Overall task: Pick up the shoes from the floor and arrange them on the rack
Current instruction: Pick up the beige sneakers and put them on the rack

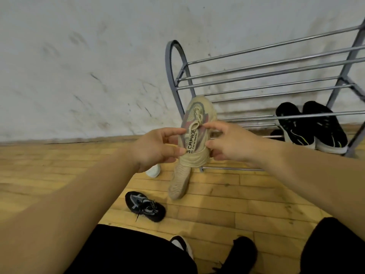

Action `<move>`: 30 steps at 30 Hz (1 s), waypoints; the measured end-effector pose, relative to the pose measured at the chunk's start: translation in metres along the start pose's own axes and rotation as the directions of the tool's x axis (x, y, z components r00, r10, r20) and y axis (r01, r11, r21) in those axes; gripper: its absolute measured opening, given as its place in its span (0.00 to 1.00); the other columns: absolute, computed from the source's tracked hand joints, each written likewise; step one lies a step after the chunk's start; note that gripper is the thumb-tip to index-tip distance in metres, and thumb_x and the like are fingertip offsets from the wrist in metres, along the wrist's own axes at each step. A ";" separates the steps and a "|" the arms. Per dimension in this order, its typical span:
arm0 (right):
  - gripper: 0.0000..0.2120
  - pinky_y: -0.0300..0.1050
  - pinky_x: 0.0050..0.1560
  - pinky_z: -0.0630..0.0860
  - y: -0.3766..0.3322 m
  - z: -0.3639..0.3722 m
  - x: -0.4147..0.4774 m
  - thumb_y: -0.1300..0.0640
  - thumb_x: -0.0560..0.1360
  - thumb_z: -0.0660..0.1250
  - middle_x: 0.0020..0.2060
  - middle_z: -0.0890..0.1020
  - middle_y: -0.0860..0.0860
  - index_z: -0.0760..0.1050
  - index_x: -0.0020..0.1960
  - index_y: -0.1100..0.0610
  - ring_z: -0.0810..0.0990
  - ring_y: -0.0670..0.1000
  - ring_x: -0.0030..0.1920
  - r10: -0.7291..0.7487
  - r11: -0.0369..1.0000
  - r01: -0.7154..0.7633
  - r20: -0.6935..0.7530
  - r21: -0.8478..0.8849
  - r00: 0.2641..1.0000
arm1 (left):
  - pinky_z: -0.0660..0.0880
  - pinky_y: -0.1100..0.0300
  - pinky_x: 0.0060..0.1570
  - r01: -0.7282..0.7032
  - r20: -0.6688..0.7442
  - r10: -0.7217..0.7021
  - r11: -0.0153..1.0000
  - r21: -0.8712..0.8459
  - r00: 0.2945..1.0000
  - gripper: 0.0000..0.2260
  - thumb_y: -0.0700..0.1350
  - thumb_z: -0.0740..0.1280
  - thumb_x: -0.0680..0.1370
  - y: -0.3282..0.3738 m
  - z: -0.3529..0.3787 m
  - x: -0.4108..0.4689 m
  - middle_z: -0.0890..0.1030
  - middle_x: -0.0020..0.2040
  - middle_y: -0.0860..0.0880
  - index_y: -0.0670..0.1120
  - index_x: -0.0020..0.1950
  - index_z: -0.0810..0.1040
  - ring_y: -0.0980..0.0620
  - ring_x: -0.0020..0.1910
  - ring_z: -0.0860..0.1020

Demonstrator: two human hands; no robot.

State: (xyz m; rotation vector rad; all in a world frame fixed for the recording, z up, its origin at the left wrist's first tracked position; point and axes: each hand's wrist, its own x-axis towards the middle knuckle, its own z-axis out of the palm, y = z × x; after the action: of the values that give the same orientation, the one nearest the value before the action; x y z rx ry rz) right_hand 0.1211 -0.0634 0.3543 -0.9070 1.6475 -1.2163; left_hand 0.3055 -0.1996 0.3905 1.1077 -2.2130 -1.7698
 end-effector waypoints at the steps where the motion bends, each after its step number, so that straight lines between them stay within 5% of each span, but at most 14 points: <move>1: 0.22 0.59 0.53 0.84 0.002 0.007 0.004 0.64 0.79 0.70 0.49 0.86 0.58 0.74 0.67 0.42 0.87 0.59 0.47 0.005 1.000 -0.005 0.017 0.005 1.000 | 0.80 0.59 0.46 0.005 -0.013 -0.005 1.000 0.008 1.000 0.26 0.33 0.74 0.74 -0.004 -0.005 -0.002 0.75 0.58 0.43 0.52 0.69 0.78 0.49 0.51 0.79; 5: 0.22 0.66 0.58 0.80 0.013 0.027 0.019 0.62 0.78 0.71 0.52 0.86 0.61 0.75 0.63 0.39 0.85 0.63 0.53 0.044 0.997 -0.048 0.071 0.060 0.997 | 0.81 0.57 0.48 -0.003 -0.030 0.005 0.998 0.066 1.000 0.27 0.33 0.75 0.74 -0.021 -0.020 -0.003 0.74 0.58 0.44 0.52 0.70 0.78 0.49 0.51 0.78; 12: 0.24 0.55 0.54 0.83 0.028 0.039 0.030 0.65 0.78 0.71 0.52 0.87 0.59 0.74 0.68 0.46 0.86 0.59 0.51 0.138 0.985 -0.137 -0.006 0.109 0.990 | 0.81 0.55 0.47 -0.080 0.048 0.070 0.964 0.253 0.996 0.28 0.41 0.76 0.75 -0.036 -0.029 0.022 0.78 0.59 0.48 0.57 0.73 0.74 0.52 0.45 0.82; 16: 0.26 0.57 0.55 0.83 0.062 0.023 0.025 0.70 0.76 0.71 0.52 0.87 0.56 0.76 0.61 0.40 0.87 0.57 0.53 0.270 0.963 -0.268 0.071 -0.040 0.960 | 0.72 0.56 0.57 -0.081 0.094 0.014 0.640 0.764 0.996 0.32 0.54 0.72 0.78 -0.054 -0.069 0.043 0.76 0.66 0.53 0.62 0.79 0.63 0.51 0.57 0.79; 20: 0.28 0.52 0.50 0.85 0.115 0.028 0.028 0.68 0.76 0.71 0.53 0.86 0.54 0.75 0.63 0.38 0.86 0.56 0.53 0.468 0.878 -0.444 0.127 -0.181 0.875 | 0.67 0.59 0.60 0.053 0.033 -0.101 0.739 0.671 0.994 0.33 0.51 0.72 0.78 -0.148 -0.078 0.079 0.70 0.74 0.49 0.58 0.80 0.63 0.48 0.68 0.73; 24: 0.28 0.48 0.46 0.85 0.175 0.064 0.062 0.68 0.76 0.71 0.51 0.87 0.53 0.73 0.68 0.43 0.88 0.52 0.48 0.559 0.826 -0.547 0.065 -0.140 0.827 | 0.69 0.51 0.68 0.120 0.000 -0.162 0.729 0.674 0.987 0.37 0.56 0.72 0.76 -0.268 -0.049 0.132 0.66 0.75 0.45 0.59 0.81 0.58 0.44 0.70 0.70; 30: 0.29 0.50 0.44 0.85 0.253 0.102 0.098 0.70 0.77 0.70 0.46 0.88 0.54 0.71 0.71 0.46 0.88 0.53 0.46 0.656 0.754 -0.654 -0.018 0.058 0.754 | 0.72 0.43 0.66 0.111 -0.046 -0.128 0.565 0.817 0.991 0.38 0.61 0.68 0.77 -0.350 -0.012 0.197 0.64 0.76 0.46 0.61 0.81 0.50 0.41 0.71 0.66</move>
State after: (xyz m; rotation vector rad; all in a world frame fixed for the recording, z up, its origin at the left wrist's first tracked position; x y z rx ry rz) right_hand 0.1671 -0.1215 0.0741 -0.2106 1.7417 -0.7680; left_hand 0.3319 -0.3457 0.0168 1.3725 -3.1330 -0.6553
